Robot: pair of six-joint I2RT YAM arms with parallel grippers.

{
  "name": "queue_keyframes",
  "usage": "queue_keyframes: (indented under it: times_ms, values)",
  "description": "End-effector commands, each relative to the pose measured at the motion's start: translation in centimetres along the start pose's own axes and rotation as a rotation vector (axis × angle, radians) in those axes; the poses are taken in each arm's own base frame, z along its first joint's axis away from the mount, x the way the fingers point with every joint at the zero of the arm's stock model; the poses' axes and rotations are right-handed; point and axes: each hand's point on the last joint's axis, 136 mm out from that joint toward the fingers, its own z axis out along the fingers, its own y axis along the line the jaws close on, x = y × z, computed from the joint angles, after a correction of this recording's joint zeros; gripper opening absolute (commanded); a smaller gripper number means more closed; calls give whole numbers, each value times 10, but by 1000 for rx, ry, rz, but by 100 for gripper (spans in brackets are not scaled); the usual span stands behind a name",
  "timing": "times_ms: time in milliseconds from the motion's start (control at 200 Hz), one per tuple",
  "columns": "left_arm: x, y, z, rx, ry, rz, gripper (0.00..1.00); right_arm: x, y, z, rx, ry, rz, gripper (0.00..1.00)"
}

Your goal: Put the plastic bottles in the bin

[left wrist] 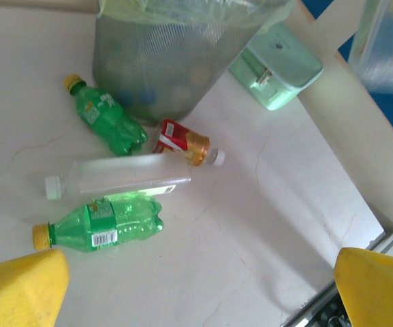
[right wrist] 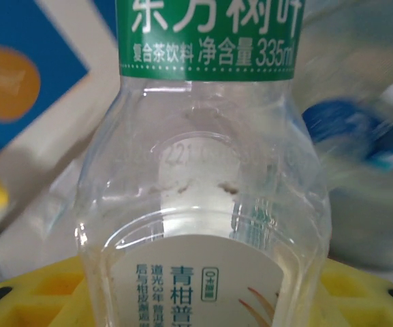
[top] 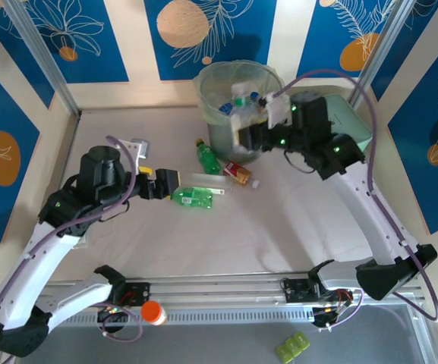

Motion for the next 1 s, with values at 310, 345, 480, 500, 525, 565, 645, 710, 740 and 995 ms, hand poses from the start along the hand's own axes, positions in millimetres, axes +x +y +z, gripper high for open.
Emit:
queue_keyframes:
  times_ms: [310,345,480,500,525,565,645,710,740,995]
  values:
    - [8,2,32,32,72,-8,99,-74,-115,55,251,-22,138,38]
    - [9,3,35,31,77,-10,99,-77,-121,61,276,-16,119,38]
    - [16,6,42,28,98,-19,99,-75,-145,93,342,32,75,38]
    - [17,6,43,28,100,-21,99,-74,-148,97,359,41,61,39]
    - [18,7,44,29,106,-22,99,-72,-153,102,384,51,44,39]
    - [20,8,46,28,111,-26,99,-70,-159,108,422,65,17,39]
    - [23,10,49,26,118,-31,99,-67,-171,118,512,78,-47,39]
    - [25,11,52,24,124,-37,99,-66,-173,127,564,88,-108,39]
    - [26,12,53,22,127,-39,99,-65,-174,131,582,92,-136,39]
    - [31,17,57,0,140,-39,99,-42,-185,158,658,175,-224,40]
